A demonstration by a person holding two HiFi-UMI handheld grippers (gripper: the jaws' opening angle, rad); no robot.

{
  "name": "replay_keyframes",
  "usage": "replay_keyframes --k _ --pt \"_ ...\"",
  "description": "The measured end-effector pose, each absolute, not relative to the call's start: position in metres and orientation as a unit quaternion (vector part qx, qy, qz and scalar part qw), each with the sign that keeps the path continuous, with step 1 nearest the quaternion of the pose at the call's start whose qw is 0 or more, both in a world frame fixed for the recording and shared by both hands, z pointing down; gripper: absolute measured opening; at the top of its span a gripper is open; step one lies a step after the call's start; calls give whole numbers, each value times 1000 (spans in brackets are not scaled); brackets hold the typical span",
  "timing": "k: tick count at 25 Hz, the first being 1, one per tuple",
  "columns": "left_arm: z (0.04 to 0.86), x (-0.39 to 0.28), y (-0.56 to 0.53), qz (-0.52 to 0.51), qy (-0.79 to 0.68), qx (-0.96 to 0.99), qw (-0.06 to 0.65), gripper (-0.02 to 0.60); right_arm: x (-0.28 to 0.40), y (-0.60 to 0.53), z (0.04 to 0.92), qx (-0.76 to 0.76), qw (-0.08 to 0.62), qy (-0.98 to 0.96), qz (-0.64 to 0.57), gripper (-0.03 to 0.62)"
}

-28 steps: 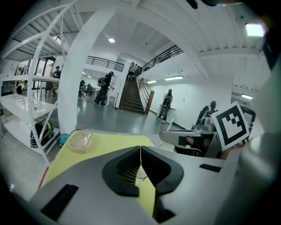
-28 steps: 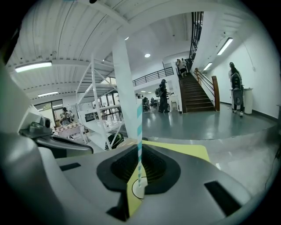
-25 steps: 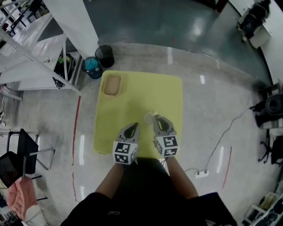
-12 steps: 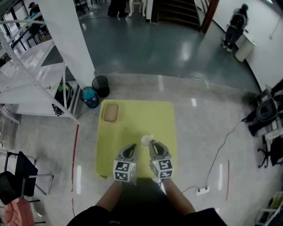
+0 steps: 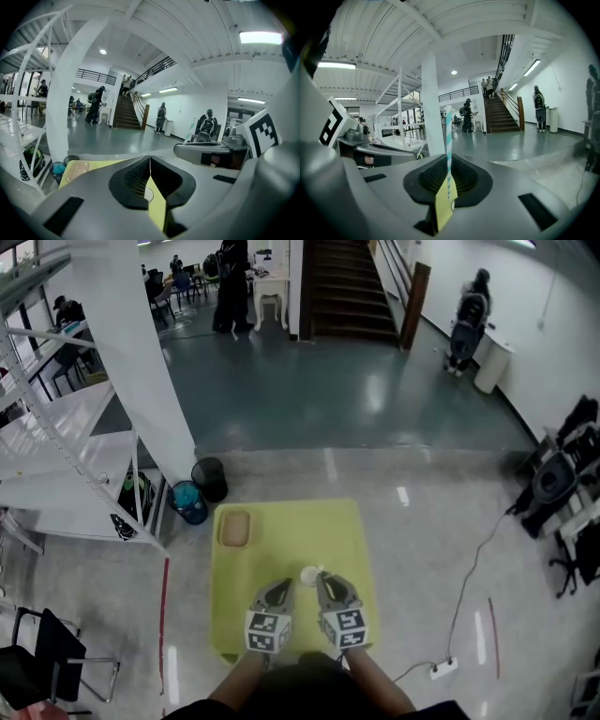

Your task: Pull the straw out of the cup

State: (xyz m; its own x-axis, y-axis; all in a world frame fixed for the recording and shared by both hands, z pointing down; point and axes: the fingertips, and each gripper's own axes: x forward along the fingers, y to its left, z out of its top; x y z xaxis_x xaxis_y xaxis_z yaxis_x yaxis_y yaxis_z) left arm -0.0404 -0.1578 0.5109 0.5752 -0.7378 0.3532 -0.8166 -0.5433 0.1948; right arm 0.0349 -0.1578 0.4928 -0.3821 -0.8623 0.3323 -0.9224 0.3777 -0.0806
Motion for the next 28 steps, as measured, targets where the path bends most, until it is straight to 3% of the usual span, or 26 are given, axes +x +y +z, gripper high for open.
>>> replay_keyframes --k 28 --pt "496 -44 -142 101 -429 884 156 44 17 -143 467 540 117 -829 91 35"
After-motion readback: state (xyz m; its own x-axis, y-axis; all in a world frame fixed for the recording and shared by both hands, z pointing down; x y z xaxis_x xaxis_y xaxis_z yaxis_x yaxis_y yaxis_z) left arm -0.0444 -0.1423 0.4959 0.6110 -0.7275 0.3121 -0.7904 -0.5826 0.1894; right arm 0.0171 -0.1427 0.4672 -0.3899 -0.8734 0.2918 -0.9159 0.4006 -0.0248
